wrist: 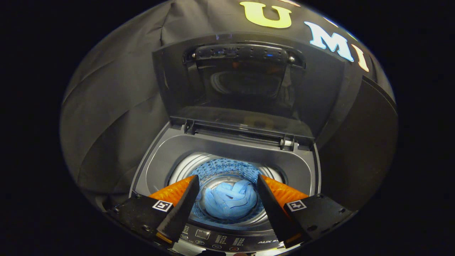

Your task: Put the clothes into the washing machine and then close the washing machine lid.

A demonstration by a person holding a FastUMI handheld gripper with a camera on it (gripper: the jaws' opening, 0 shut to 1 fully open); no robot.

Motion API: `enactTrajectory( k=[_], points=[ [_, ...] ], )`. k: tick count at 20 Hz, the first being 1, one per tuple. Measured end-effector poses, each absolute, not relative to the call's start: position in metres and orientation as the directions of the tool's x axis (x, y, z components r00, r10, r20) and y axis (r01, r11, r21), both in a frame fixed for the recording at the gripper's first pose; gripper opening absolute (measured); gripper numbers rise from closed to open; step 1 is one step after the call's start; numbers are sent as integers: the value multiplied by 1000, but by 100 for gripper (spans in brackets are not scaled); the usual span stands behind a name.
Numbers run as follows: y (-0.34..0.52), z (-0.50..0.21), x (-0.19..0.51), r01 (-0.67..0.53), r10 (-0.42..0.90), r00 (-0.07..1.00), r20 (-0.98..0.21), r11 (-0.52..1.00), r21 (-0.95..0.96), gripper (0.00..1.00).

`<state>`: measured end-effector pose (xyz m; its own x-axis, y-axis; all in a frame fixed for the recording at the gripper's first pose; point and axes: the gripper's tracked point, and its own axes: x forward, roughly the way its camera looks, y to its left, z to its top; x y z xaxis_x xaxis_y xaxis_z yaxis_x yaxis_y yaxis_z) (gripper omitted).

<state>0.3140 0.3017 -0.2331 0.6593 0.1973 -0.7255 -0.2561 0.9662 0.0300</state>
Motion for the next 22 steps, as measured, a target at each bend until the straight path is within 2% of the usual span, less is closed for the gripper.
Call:
enactTrajectory(
  k=[4,9,18,22],
  points=[
    [300,-198,322,-244,212,737,-642,969,39,100],
    [291,-131,345,-217,217,862,-458,975,53,100],
    [293,-56,381,-211,215,936,-279,976,46,100],
    [295,-39,404,-196,200,945,-257,980,45,100]
  ],
)
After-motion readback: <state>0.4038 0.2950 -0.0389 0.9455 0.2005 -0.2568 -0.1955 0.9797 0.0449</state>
